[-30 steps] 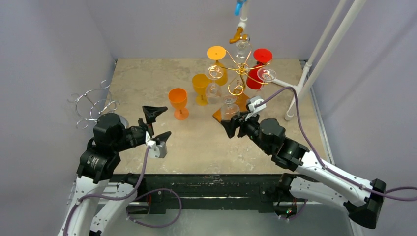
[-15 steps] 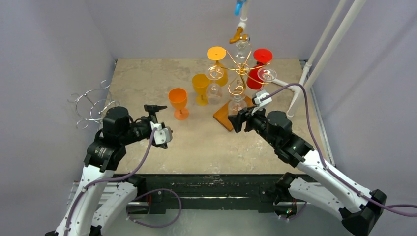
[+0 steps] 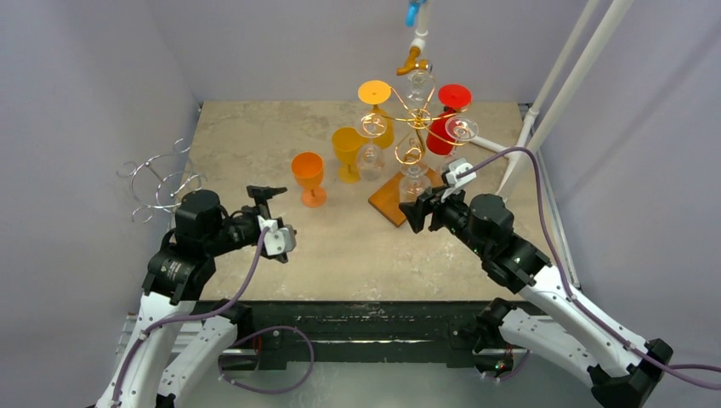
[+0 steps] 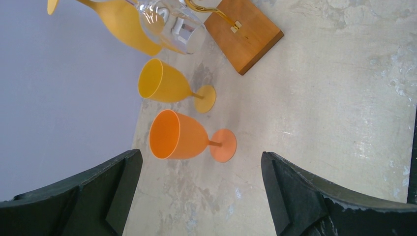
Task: Place the wine glass upside down on the wine glass rack
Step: Place the wine glass at the wine rack.
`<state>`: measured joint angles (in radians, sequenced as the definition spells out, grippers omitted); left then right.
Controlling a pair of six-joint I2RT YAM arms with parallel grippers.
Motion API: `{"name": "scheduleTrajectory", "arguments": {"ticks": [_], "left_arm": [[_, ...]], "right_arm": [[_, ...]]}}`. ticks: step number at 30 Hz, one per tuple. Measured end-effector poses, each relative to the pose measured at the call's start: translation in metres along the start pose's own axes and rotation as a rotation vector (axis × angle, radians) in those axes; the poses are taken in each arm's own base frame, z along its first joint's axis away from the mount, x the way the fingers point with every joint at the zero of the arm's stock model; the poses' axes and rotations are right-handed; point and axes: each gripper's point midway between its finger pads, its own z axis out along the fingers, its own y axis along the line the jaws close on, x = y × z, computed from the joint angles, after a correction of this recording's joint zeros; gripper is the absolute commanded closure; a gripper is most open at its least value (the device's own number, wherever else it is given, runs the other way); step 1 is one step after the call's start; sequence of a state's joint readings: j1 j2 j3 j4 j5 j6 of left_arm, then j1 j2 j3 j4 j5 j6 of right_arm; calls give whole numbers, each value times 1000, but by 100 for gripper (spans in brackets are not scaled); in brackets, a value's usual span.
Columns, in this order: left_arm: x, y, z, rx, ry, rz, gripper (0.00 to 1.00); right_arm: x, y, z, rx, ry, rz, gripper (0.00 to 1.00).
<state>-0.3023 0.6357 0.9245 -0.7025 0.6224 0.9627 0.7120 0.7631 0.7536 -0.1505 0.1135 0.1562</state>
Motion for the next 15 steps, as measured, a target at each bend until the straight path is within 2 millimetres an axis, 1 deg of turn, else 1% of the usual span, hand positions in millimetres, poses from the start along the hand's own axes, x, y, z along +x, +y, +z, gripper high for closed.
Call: {"name": "scheduleTrajectory", "arguments": {"ticks": [5,10,15], "left_arm": [[2,-1,0,4,5,-2,0],[4,-3,1,10,10,-1,0],[5,-5,1,17,16,3,0]], "right_arm": [[-2,-1,-7,-1,-6,-3,100],[-9,-1,-12,-3,-33,-5,100],[-12,-5,-14,11,-45,-14,100]]}}
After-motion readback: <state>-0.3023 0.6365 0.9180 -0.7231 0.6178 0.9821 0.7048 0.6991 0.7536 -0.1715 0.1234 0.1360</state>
